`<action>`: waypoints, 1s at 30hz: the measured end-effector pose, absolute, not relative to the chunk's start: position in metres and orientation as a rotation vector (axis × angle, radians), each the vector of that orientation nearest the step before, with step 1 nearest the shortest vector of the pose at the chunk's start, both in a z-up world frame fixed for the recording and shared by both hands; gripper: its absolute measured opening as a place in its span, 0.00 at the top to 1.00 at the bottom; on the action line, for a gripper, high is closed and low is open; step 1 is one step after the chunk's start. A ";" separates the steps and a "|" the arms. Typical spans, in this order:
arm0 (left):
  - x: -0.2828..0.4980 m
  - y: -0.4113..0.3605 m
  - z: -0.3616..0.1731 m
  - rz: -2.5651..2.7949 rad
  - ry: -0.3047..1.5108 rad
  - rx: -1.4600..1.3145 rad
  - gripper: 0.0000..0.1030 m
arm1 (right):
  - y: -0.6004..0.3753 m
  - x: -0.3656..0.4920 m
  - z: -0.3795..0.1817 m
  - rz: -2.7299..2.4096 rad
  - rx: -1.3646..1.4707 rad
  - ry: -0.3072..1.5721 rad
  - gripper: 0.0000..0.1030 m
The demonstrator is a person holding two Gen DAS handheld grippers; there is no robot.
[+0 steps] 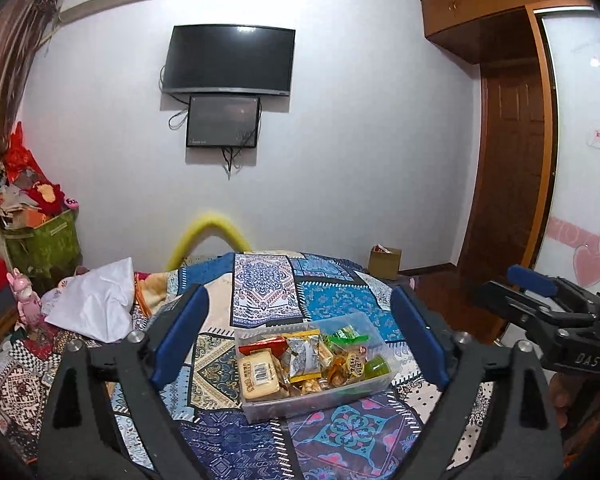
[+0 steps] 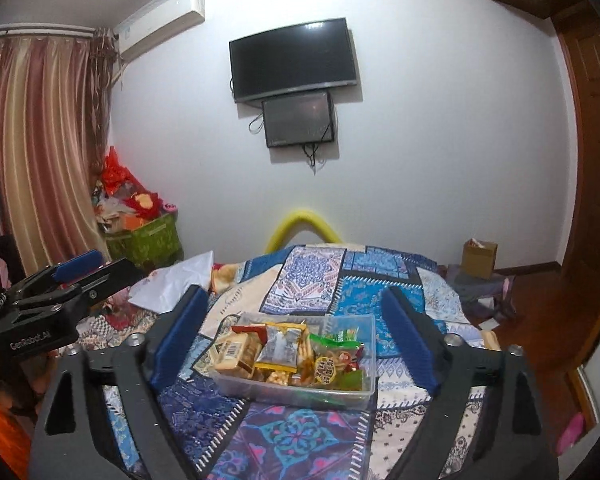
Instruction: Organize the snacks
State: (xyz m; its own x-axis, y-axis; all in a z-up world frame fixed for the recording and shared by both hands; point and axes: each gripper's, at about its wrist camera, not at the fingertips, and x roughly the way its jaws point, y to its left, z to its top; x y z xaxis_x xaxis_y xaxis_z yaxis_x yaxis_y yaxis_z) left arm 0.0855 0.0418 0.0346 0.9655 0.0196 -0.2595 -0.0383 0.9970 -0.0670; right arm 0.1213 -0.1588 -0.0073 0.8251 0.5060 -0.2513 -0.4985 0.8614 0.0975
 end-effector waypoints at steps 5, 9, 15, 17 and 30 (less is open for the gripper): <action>0.079 0.040 0.033 0.034 0.257 -0.063 0.05 | -0.162 0.113 -0.007 0.527 0.036 0.255 0.00; 0.075 0.039 0.032 0.034 0.259 -0.056 0.05 | -0.161 0.109 -0.008 0.525 0.023 0.252 0.00; 0.072 0.036 0.030 0.029 0.264 -0.051 0.04 | -0.164 0.108 -0.011 0.530 0.033 0.260 0.00; 0.072 0.036 0.031 0.029 0.266 -0.048 0.04 | -0.164 0.106 -0.012 0.531 0.033 0.262 0.00; 0.075 0.035 0.028 0.019 0.279 -0.054 0.04 | -0.164 0.104 -0.014 0.536 0.030 0.266 0.00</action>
